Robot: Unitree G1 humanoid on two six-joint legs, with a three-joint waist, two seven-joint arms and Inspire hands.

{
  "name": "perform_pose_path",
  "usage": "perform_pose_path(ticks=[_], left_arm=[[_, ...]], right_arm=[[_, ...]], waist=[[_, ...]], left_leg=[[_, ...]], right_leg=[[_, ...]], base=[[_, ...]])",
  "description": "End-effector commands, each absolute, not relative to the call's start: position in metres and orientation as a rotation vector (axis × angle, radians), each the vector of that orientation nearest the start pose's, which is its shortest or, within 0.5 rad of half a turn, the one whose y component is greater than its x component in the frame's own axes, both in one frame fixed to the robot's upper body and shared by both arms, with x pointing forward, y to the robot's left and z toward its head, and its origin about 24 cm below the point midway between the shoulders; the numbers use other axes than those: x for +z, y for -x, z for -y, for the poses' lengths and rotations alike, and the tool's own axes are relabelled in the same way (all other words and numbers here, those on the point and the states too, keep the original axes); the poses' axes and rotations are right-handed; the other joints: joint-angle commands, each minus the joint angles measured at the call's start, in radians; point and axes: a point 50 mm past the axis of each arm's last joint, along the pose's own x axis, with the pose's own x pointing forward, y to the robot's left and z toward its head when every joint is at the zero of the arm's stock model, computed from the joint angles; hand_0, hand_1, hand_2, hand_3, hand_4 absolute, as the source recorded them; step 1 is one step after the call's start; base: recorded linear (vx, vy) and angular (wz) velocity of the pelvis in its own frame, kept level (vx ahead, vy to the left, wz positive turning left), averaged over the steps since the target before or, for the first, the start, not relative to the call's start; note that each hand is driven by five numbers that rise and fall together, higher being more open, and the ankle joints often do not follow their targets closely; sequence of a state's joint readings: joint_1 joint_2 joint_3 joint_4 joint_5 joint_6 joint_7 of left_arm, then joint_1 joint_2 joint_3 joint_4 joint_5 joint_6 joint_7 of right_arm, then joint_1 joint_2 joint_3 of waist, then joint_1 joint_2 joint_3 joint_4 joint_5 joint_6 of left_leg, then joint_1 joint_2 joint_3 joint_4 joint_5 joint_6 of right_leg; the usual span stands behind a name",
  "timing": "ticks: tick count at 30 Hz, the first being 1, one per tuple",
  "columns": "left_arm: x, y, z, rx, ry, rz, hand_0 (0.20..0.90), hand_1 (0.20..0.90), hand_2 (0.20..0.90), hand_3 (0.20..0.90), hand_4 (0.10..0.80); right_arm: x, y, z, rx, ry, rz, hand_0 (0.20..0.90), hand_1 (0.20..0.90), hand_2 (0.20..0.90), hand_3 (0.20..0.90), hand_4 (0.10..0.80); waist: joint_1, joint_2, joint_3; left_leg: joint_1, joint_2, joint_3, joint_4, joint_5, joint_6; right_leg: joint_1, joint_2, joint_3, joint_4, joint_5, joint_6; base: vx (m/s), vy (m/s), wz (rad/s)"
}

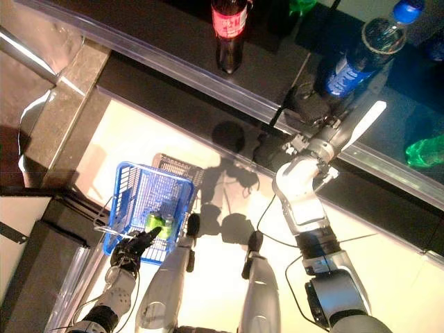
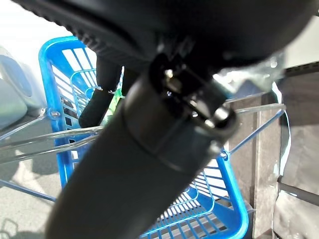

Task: Pick up the drink and place into the basket.

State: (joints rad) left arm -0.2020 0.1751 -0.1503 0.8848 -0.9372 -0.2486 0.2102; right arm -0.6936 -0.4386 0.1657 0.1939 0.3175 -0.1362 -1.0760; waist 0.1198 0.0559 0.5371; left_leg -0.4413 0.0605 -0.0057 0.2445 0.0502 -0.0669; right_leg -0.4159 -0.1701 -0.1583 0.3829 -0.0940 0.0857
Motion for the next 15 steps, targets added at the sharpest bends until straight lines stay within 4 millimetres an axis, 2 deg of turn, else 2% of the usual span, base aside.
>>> perform_pose_path(ticks=[1,6,15], left_arm=[[-0.099,-0.210,-0.200,0.505,0.518,-0.554,0.300,0.300,0.300,0.200,0.100],[-0.096,-0.212,-0.201,0.506,0.527,-0.543,0.300,0.300,0.300,0.200,0.100],[-0.093,-0.215,-0.205,0.502,0.524,-0.540,0.300,0.300,0.300,0.200,0.100]], right_arm=[[0.277,-0.310,0.219,-0.866,-0.255,0.876,0.900,0.900,0.900,0.900,0.800],[0.284,-0.312,0.226,-0.886,-0.299,0.876,0.900,0.900,0.900,0.900,0.800],[0.311,-0.314,0.231,-0.896,-0.336,0.928,0.900,0.900,0.900,0.900,0.800]], waist=[[-0.004,-0.016,-0.017],[-0.001,-0.009,-0.017],[0.006,0.004,-0.017]], left_leg=[[-0.013,-0.003,-0.033,0.050,-0.029,0.027],[-0.023,-0.008,-0.028,0.046,-0.027,0.030],[-0.035,-0.016,-0.023,0.051,-0.034,0.034]], right_leg=[[0.006,-0.008,-0.019,-0.073,0.088,-0.034],[-0.006,-0.013,-0.018,-0.074,0.092,-0.032],[-0.023,-0.012,-0.021,-0.062,0.081,-0.035]], base=[[0.000,0.000,0.00],[0.000,0.000,0.00],[0.000,0.000,0.00]])
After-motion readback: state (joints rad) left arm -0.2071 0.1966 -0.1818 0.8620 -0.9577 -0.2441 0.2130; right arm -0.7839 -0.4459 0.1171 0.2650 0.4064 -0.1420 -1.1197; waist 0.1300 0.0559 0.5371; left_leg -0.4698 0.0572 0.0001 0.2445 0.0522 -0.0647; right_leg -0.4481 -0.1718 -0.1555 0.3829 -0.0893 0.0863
